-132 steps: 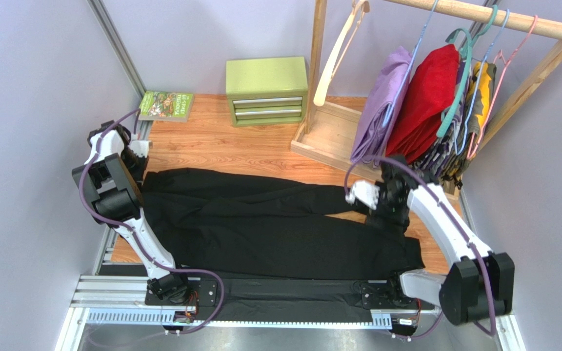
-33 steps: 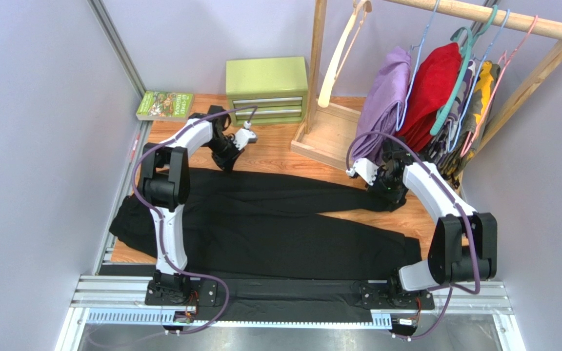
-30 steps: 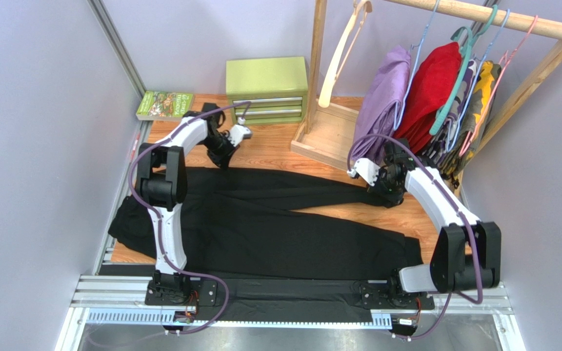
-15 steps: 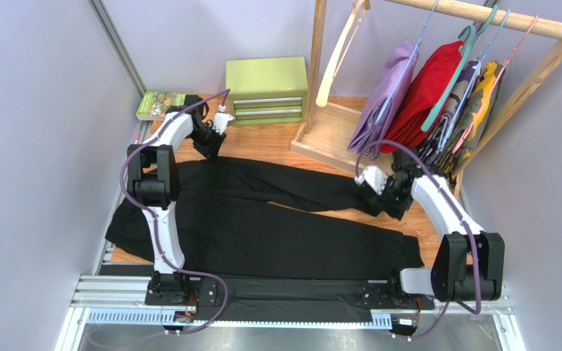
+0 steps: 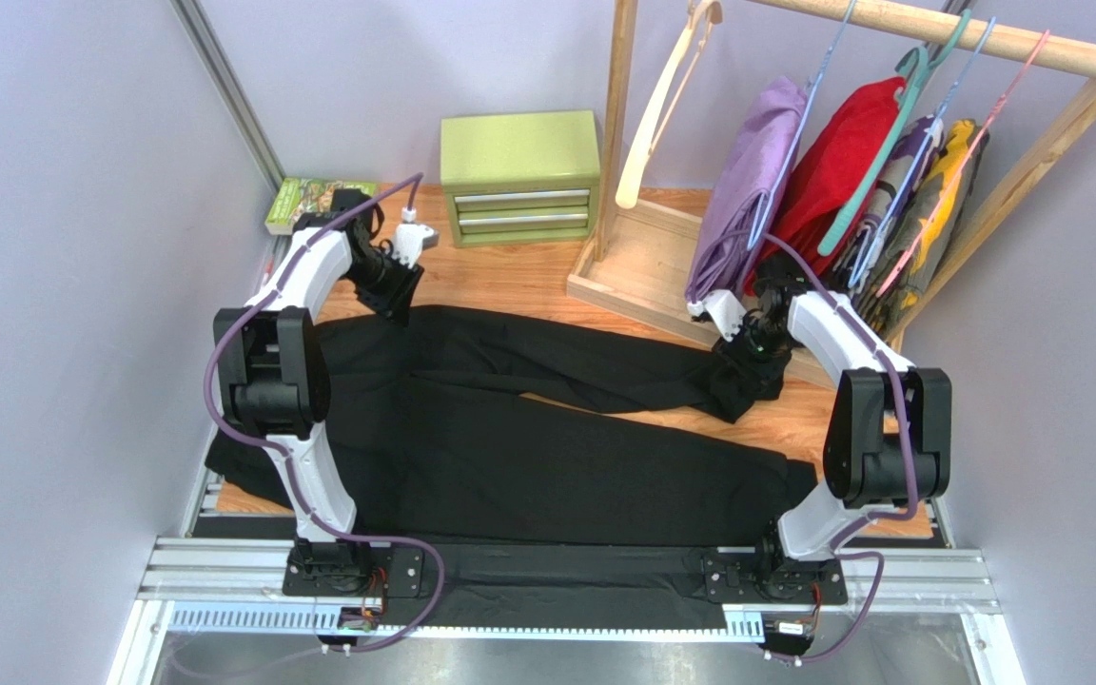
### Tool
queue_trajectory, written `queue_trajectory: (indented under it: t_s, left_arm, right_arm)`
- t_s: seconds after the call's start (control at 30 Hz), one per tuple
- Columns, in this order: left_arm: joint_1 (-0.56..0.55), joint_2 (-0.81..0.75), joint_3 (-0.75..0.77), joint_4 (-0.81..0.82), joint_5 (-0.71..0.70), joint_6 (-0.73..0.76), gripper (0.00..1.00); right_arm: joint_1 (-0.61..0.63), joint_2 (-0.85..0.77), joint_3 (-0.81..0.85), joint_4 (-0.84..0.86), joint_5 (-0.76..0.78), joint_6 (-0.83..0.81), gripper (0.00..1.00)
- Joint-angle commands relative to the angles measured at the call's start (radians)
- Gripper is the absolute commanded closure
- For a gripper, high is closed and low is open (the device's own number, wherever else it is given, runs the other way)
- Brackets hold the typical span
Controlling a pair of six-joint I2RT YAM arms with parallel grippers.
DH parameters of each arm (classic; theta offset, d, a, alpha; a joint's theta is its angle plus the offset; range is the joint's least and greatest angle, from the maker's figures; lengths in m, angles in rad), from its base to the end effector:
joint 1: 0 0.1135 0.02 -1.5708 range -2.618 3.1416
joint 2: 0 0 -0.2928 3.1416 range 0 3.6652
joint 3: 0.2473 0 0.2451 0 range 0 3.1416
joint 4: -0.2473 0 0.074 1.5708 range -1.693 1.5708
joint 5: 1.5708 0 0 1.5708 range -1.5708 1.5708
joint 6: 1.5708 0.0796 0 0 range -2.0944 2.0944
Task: Place the trousers on the hanger
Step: Fold the trousers
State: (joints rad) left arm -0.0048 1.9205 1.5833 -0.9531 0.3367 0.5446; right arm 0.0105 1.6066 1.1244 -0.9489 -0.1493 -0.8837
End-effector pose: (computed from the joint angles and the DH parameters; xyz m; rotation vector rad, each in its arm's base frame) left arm 0.4056 -0.0282 0.2233 0.8133 2.6413 -0.3486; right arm 0.2900 0.0149 0.1978 -1.2894 2.6534 0.1126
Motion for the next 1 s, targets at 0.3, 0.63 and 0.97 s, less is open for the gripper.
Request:
queue_trajectory:
  t_s: [0.3, 0.63, 0.97]
  left_arm:
    - [0.075, 0.164, -0.039, -0.003, -0.192, -0.037, 0.90]
    - [0.077, 0.158, 0.009, -0.027, -0.125, -0.029, 0.74]
    - [0.078, -0.058, -0.002, -0.136, 0.018, 0.006, 0.55]
  right_arm:
    - [-0.134, -0.111, -0.139, 0.024, 0.148, -0.167, 1.00]
    - [-0.211, -0.071, -0.114, 0.044, 0.229, -0.100, 0.52]
    - [-0.133, -0.200, -0.084, -0.243, -0.016, -0.126, 0.26]
